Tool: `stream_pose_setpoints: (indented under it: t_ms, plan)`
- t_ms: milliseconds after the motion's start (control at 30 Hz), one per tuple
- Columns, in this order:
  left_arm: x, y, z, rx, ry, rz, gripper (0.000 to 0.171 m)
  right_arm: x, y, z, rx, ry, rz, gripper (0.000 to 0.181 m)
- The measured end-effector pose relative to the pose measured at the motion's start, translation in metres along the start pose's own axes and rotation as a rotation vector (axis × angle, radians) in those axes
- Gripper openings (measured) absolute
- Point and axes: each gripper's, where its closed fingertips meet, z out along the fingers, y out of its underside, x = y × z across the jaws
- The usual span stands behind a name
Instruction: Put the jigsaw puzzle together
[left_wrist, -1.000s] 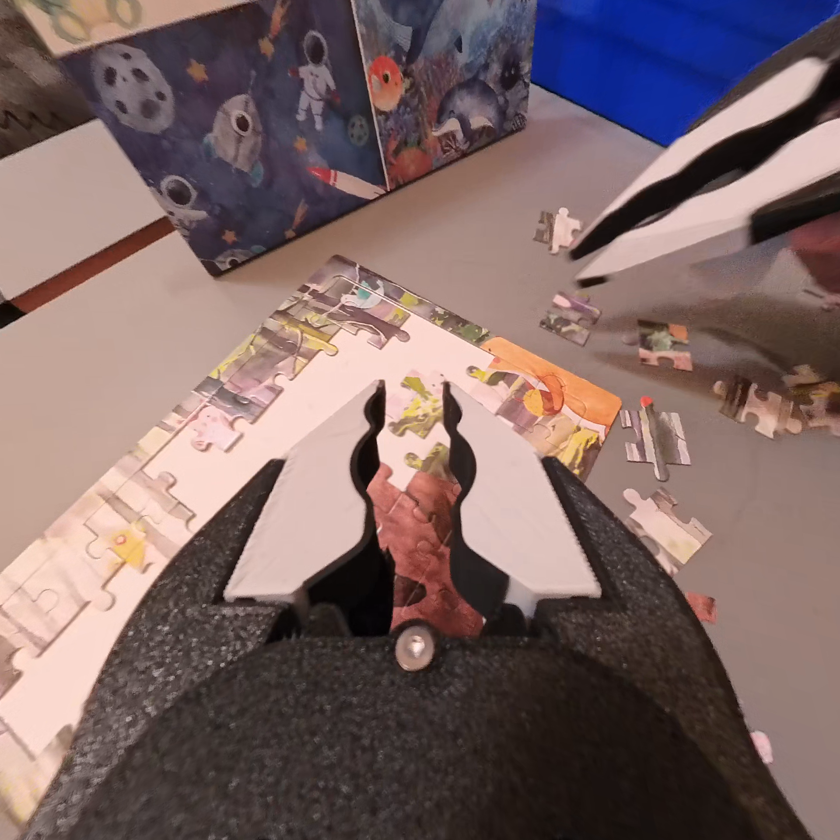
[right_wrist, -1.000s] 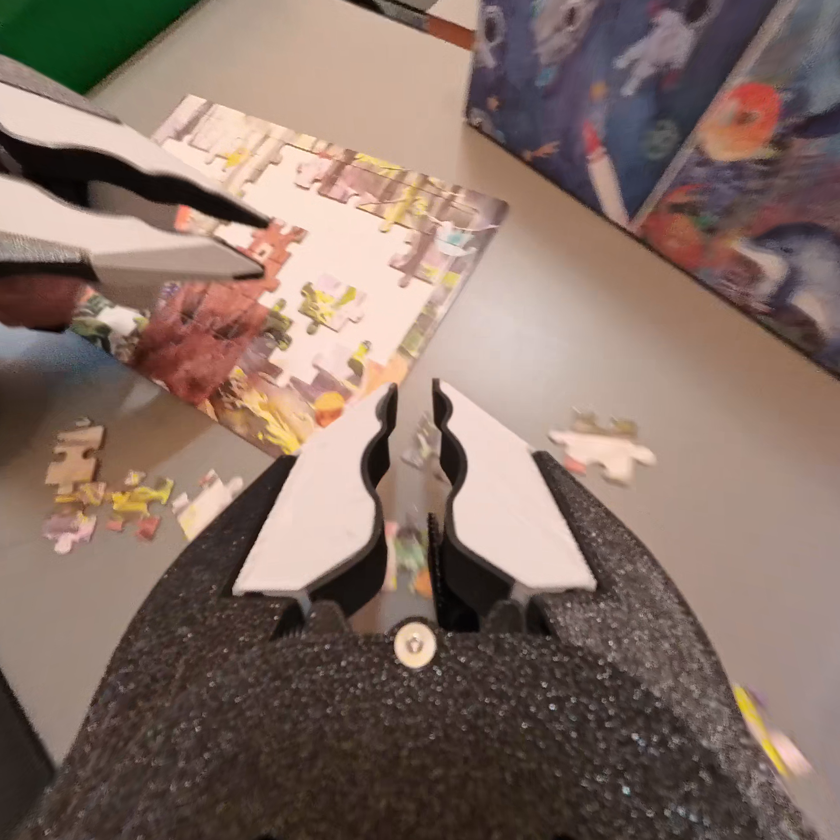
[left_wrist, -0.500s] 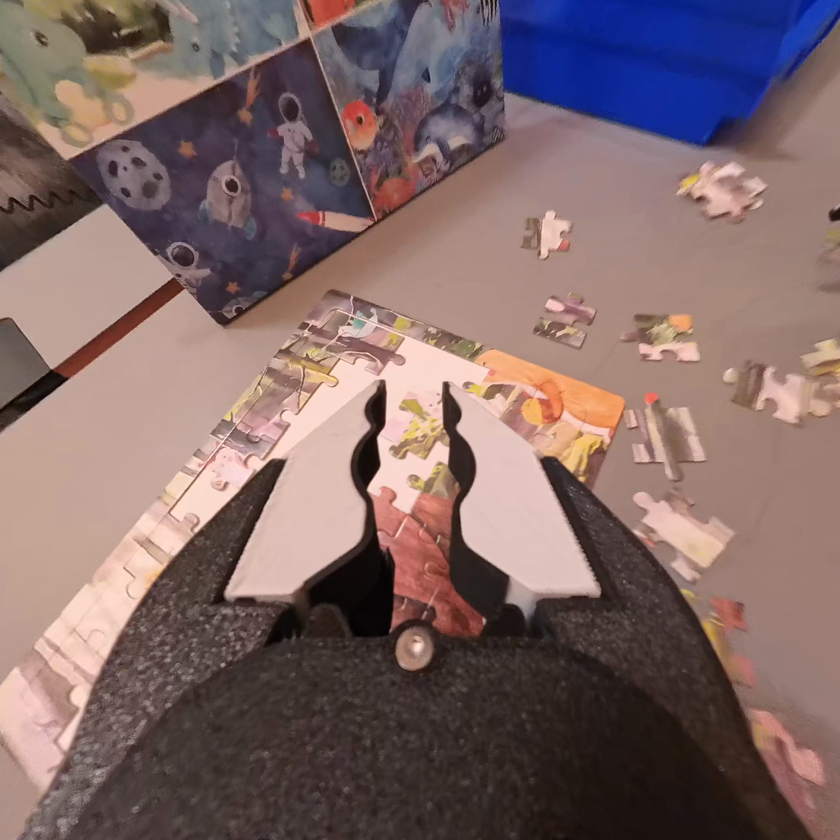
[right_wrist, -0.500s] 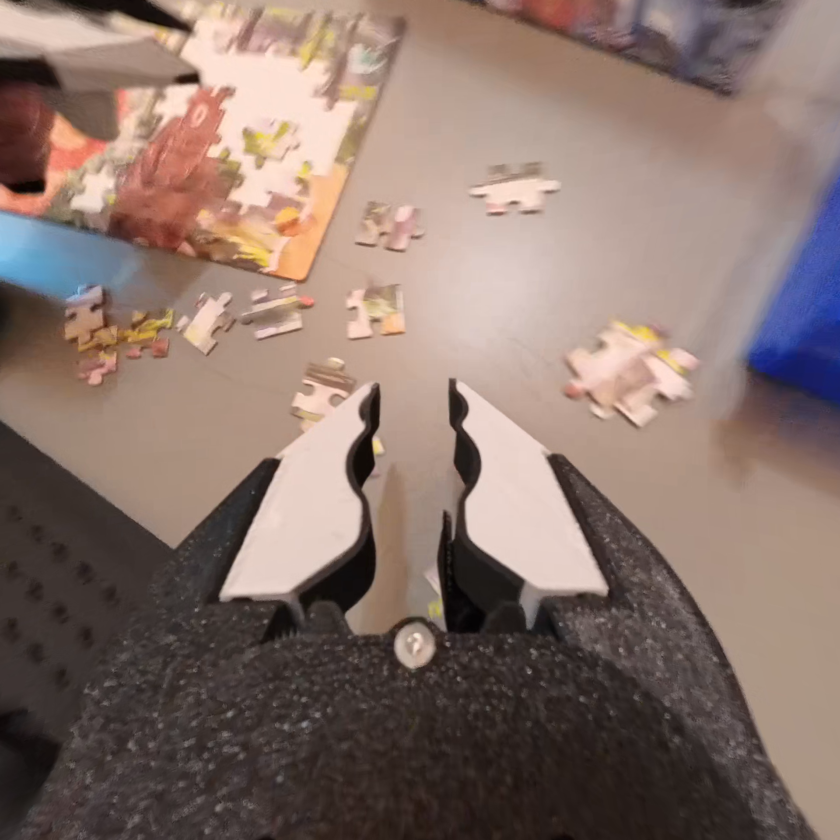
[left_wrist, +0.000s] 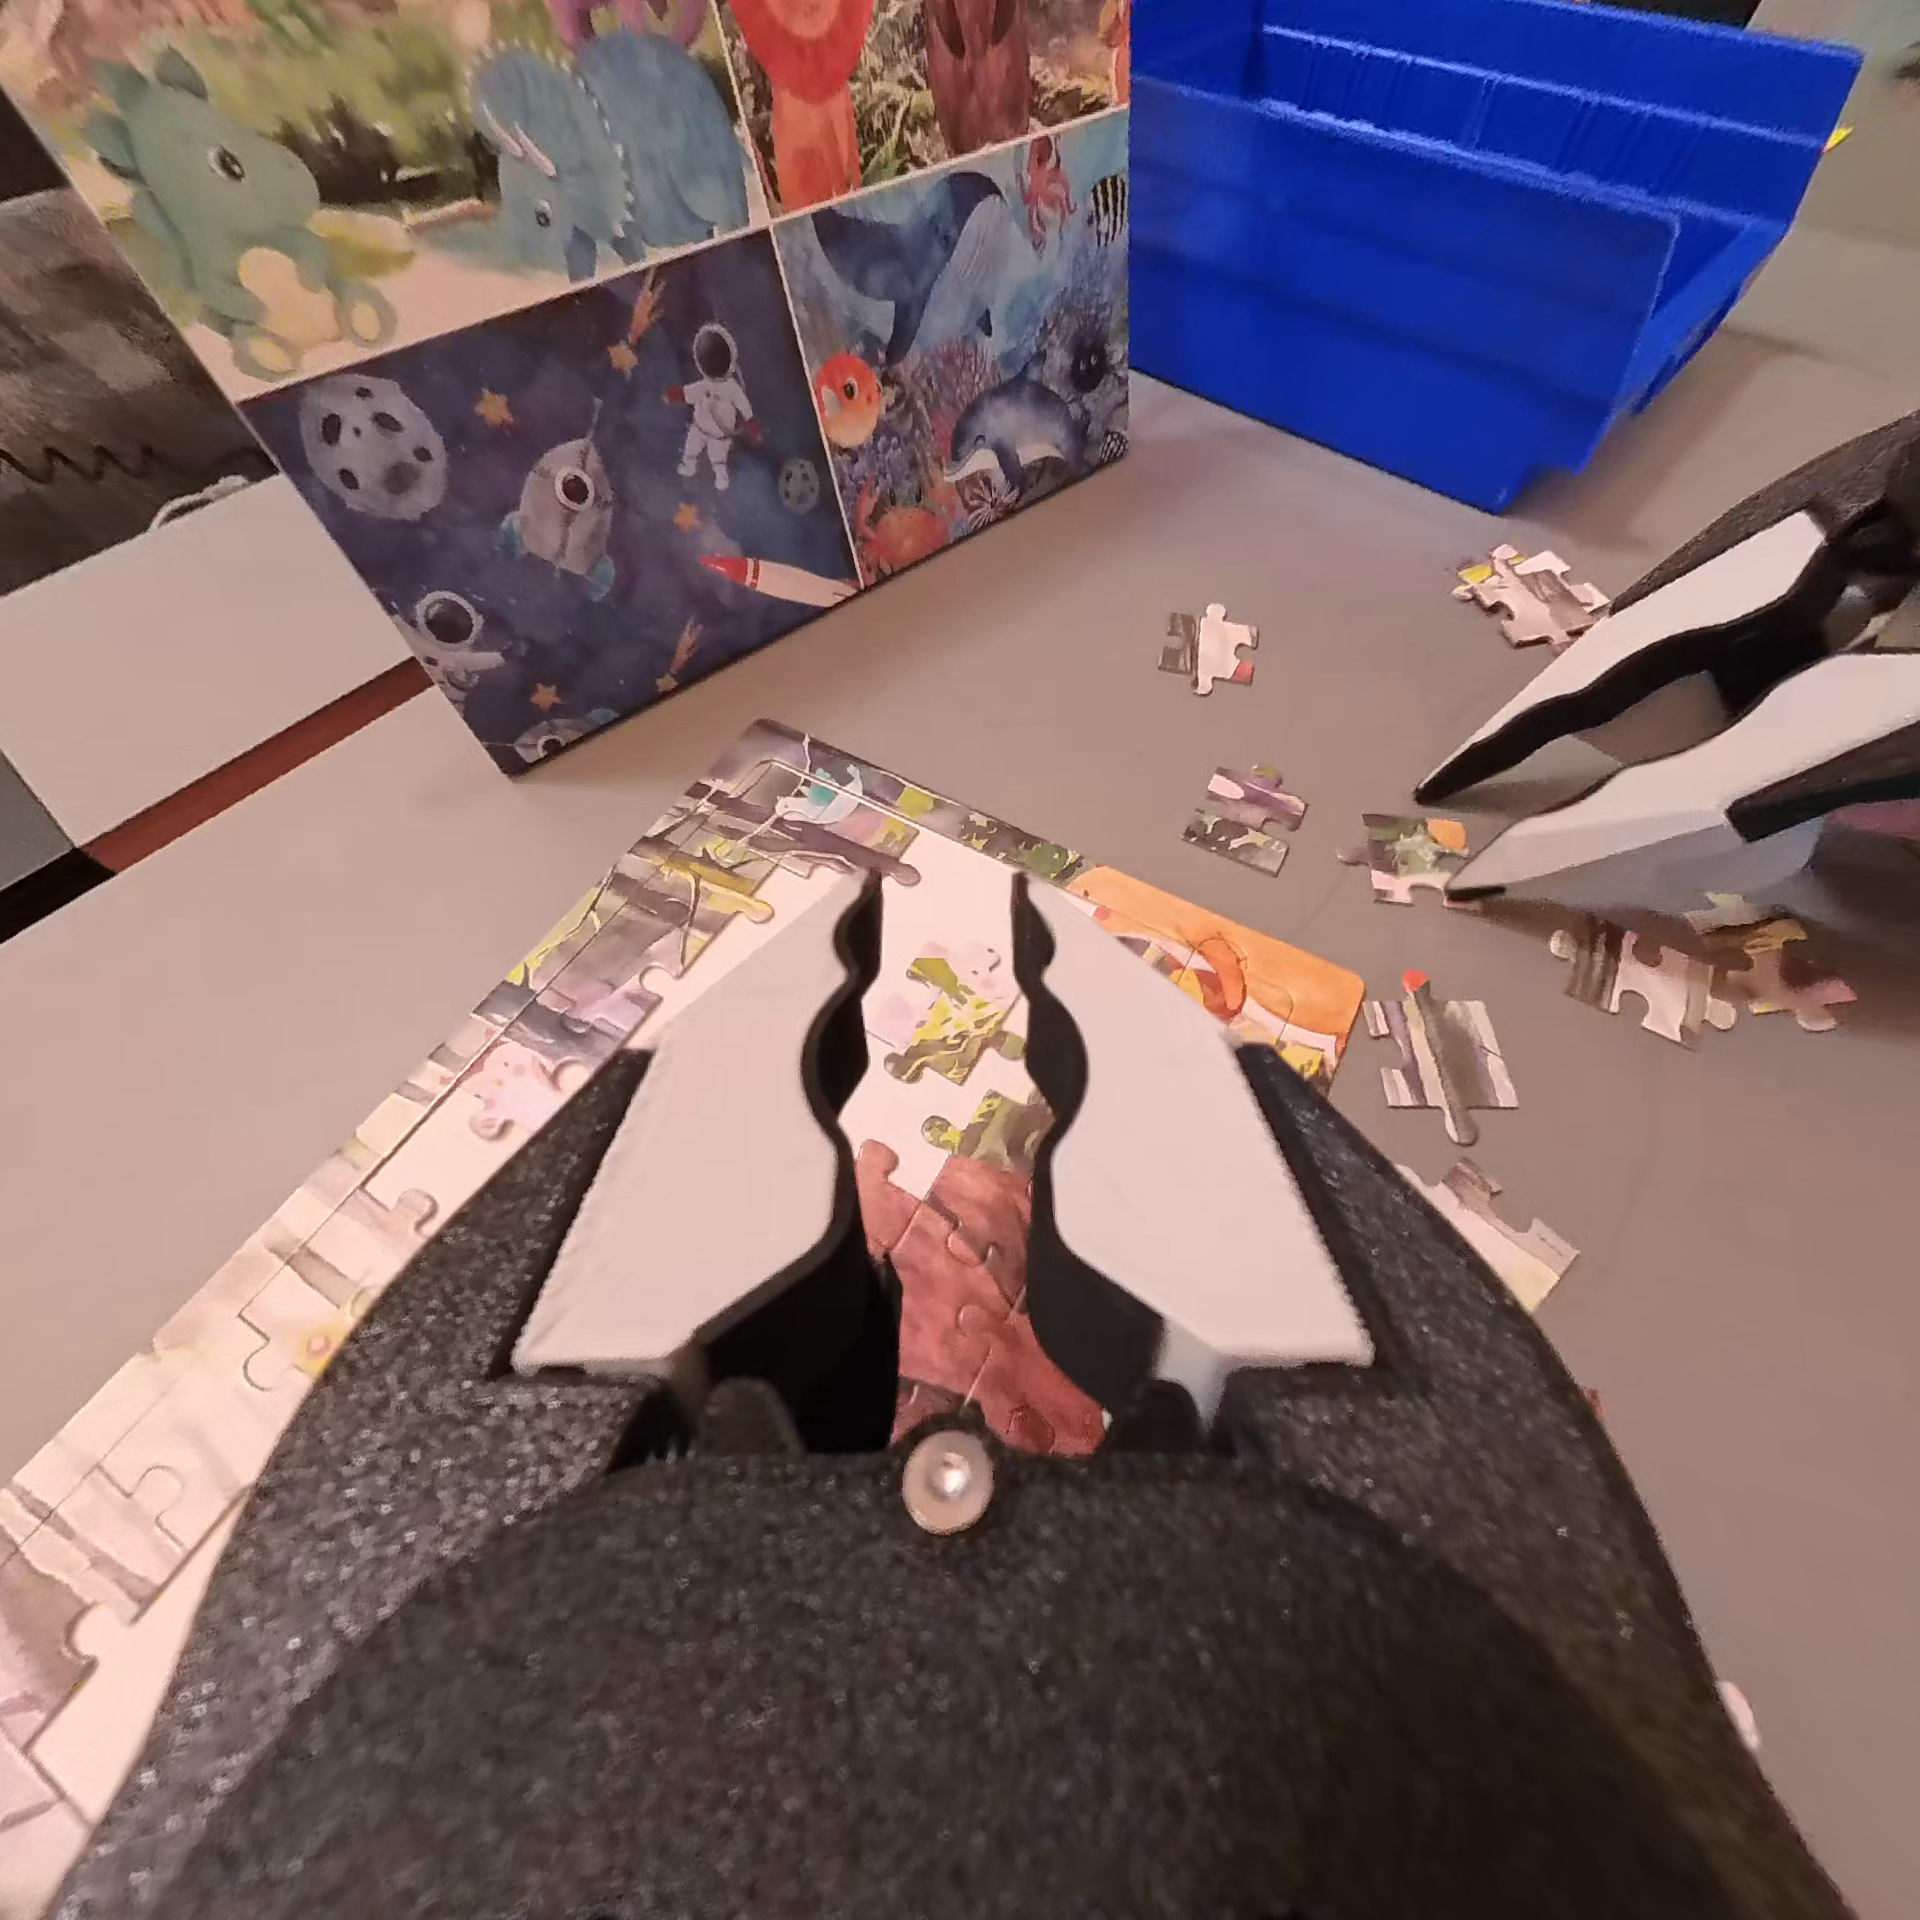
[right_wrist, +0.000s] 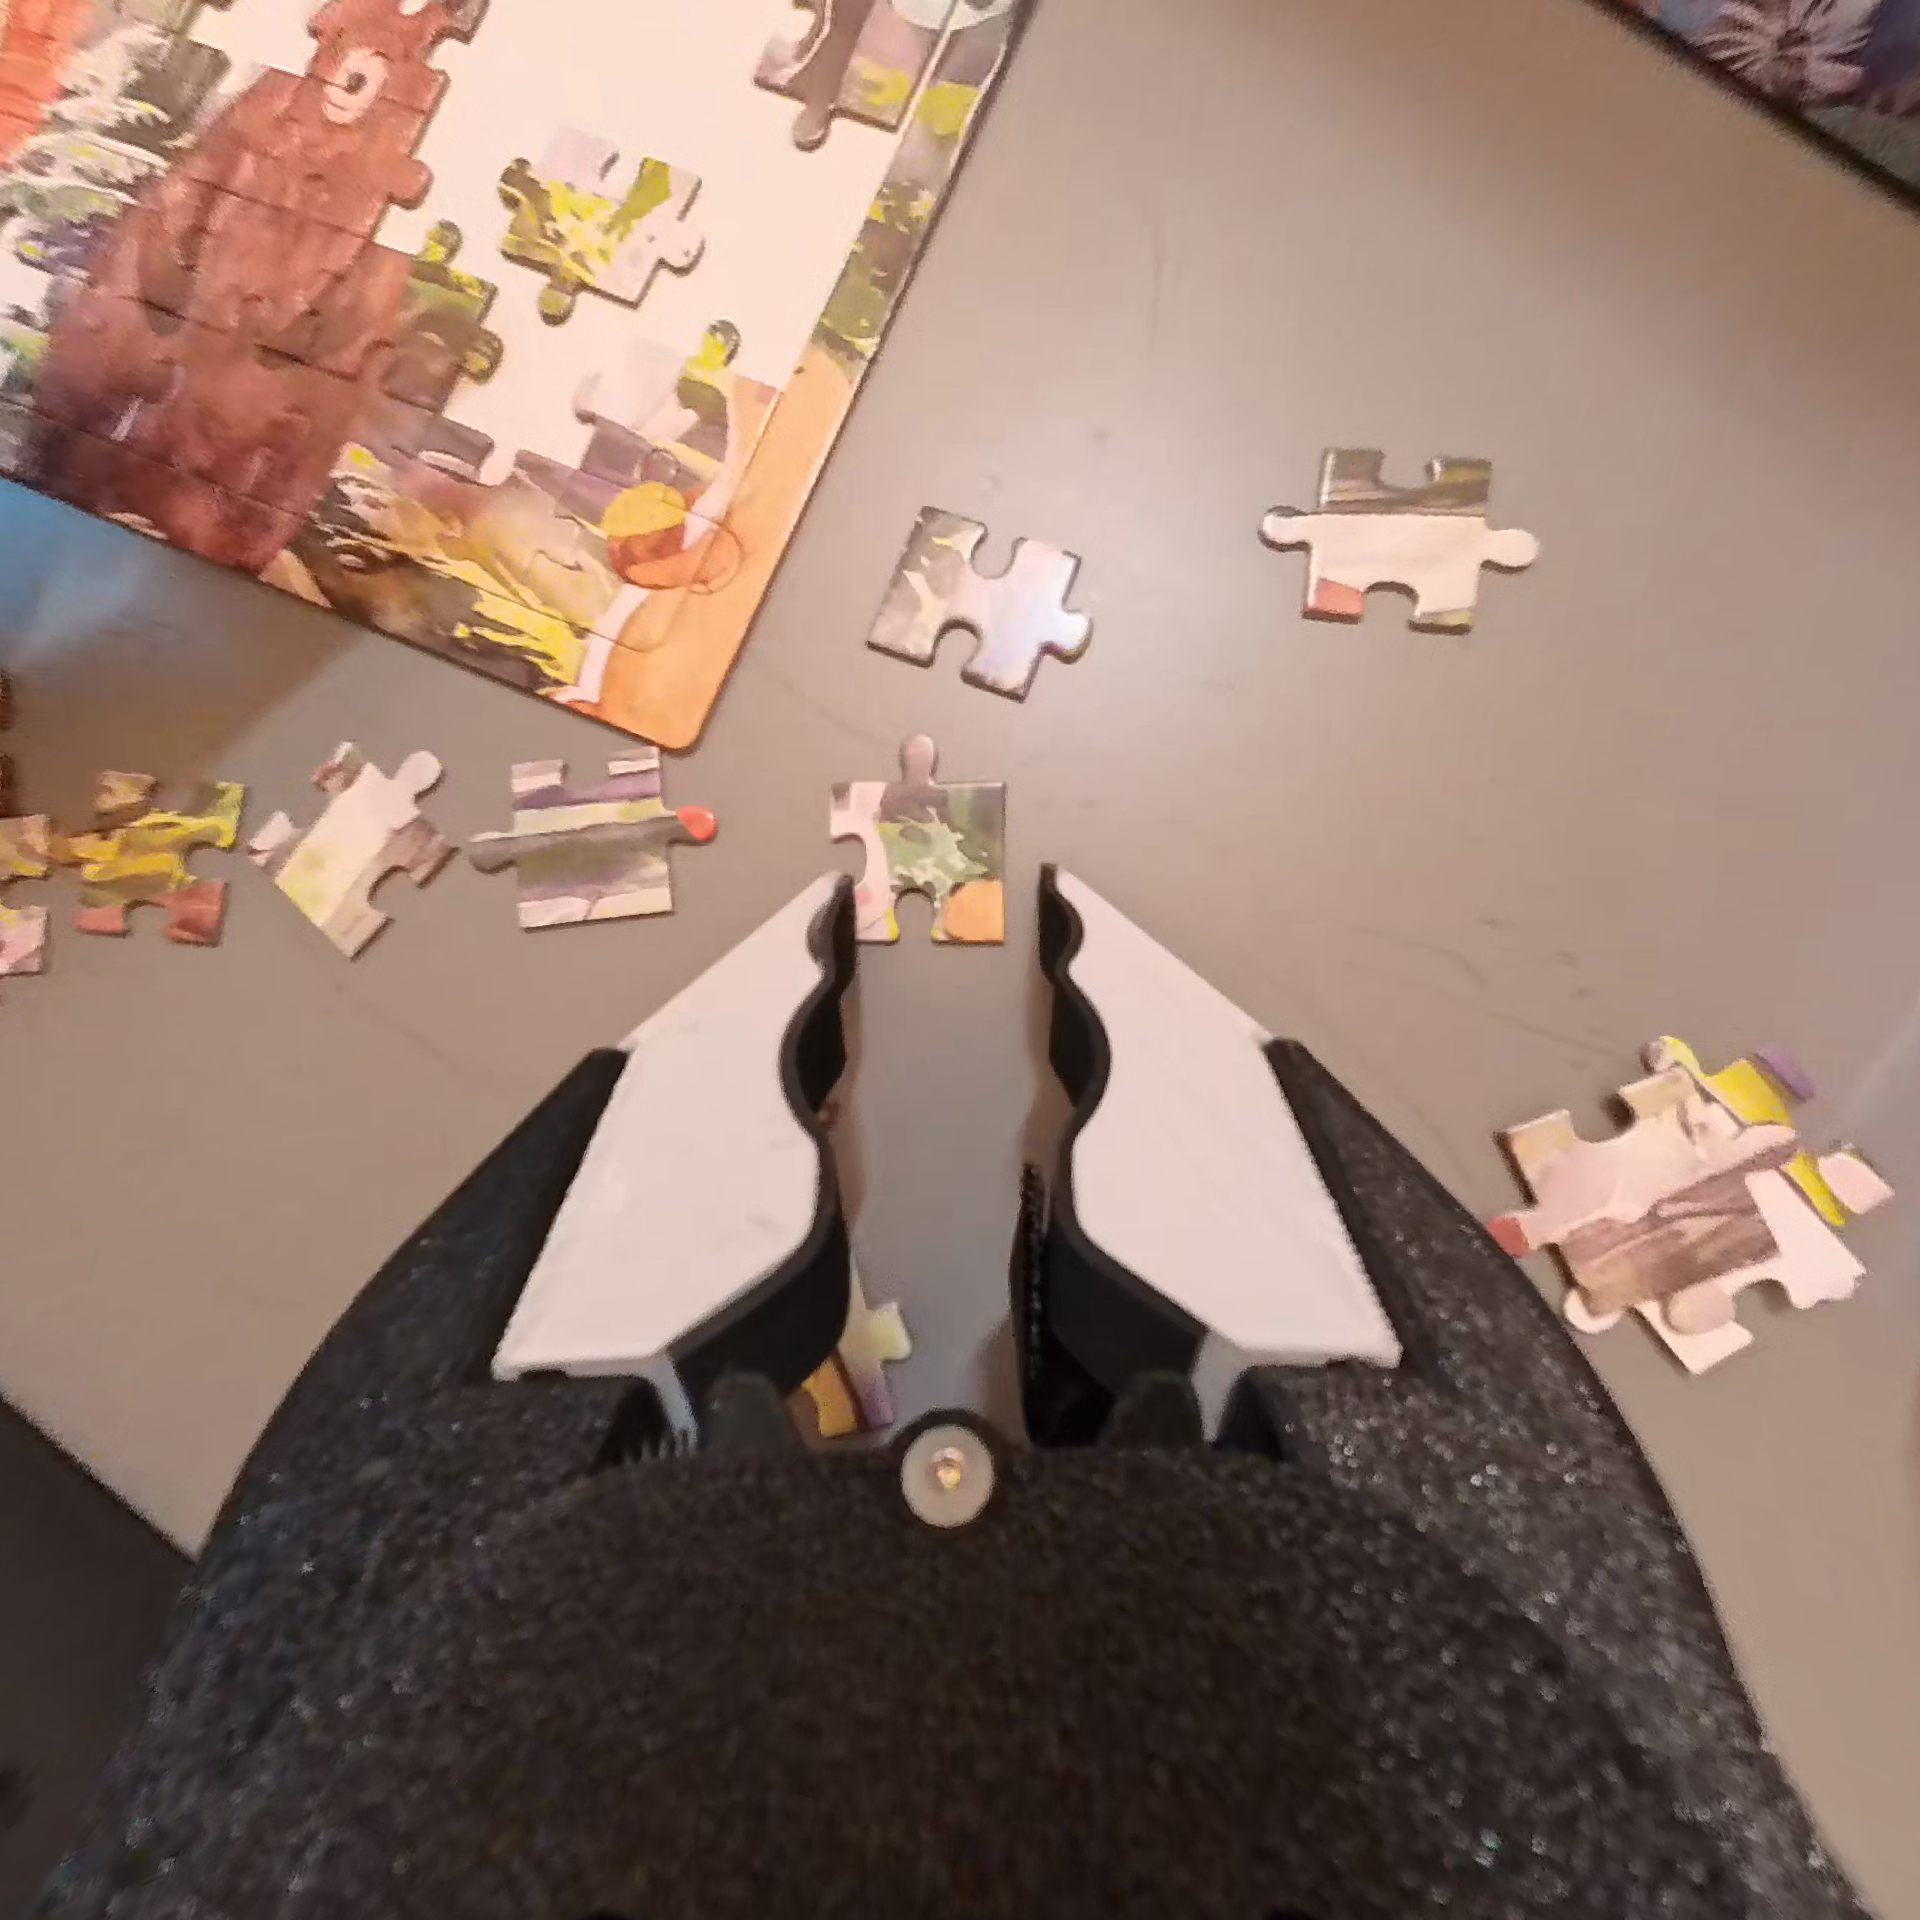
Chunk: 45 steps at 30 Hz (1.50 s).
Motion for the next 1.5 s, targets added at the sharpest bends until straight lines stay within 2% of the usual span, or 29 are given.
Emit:
stream_pose_setpoints:
  t_ms: [267, 367, 500, 567, 633, 733, 833, 900, 967, 1067, 1167, 1300, 1500]
  plan:
    - [-0.023, 0.003, -0.011, 0.009, -0.059, -0.058, 0.024, -0.003, 0.0, 0.001, -0.032, 0.022, -0.012, 0.027]
    - [-0.029, 0.005, -0.013, 0.008, -0.07, -0.088, 0.024, -0.006, -0.004, -0.001, -0.01, -0.013, 0.006, 0.007]
    - [-0.022, 0.012, -0.011, -0.024, -0.05, -0.082, 0.024, -0.003, -0.01, -0.005, -0.022, -0.007, -0.01, 0.004]
    - [-0.007, 0.018, -0.008, -0.057, 0.016, -0.07, 0.024, -0.006, -0.018, -0.011, -0.006, -0.033, -0.056, 0.01]
    - [0.029, 0.025, -0.005, -0.099, 0.166, -0.037, 0.026, 0.0, -0.021, -0.018, -0.041, -0.012, -0.141, 0.013]
    - [0.086, 0.027, 0.008, -0.127, 0.319, 0.029, 0.029, 0.008, -0.018, -0.024, -0.082, -0.041, -0.202, 0.017]
    - [0.127, 0.03, 0.03, -0.198, 0.345, 0.097, 0.04, 0.019, -0.017, -0.02, -0.057, -0.092, -0.137, 0.017]
    - [0.132, 0.033, 0.047, -0.245, 0.254, 0.153, 0.048, 0.035, -0.021, -0.019, 0.02, -0.05, -0.072, 0.017]
    - [0.134, 0.033, 0.058, -0.257, 0.188, 0.168, 0.048, 0.048, -0.028, -0.025, 0.135, -0.005, 0.011, 0.017]
    - [0.127, 0.039, 0.07, -0.276, 0.09, 0.133, 0.048, 0.046, -0.025, -0.032, 0.241, -0.043, 0.079, 0.015]
    - [0.133, 0.046, 0.075, -0.297, 0.127, 0.118, 0.047, 0.053, -0.019, -0.033, 0.234, -0.001, 0.044, 0.012]
    - [0.14, 0.047, 0.077, -0.308, 0.194, 0.112, 0.044, 0.046, -0.02, -0.03, 0.23, -0.062, 0.052, 0.012]
    - [0.14, 0.048, 0.078, -0.336, 0.231, 0.123, 0.042, 0.033, -0.011, -0.018, 0.162, -0.074, -0.023, 0.011]
